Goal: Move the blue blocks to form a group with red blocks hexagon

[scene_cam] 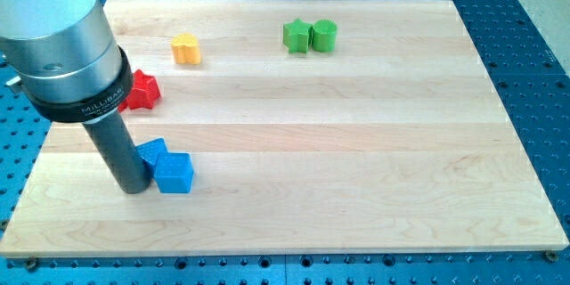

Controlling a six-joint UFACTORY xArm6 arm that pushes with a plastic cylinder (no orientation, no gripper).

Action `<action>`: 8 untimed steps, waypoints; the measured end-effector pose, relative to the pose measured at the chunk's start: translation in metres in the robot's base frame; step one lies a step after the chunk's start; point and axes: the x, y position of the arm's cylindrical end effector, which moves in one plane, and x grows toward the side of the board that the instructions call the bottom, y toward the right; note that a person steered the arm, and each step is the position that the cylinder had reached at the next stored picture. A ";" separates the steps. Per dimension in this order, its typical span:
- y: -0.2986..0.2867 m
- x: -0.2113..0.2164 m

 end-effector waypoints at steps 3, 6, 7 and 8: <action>0.072 0.069; 0.072 -0.005; 0.046 -0.007; 0.026 -0.007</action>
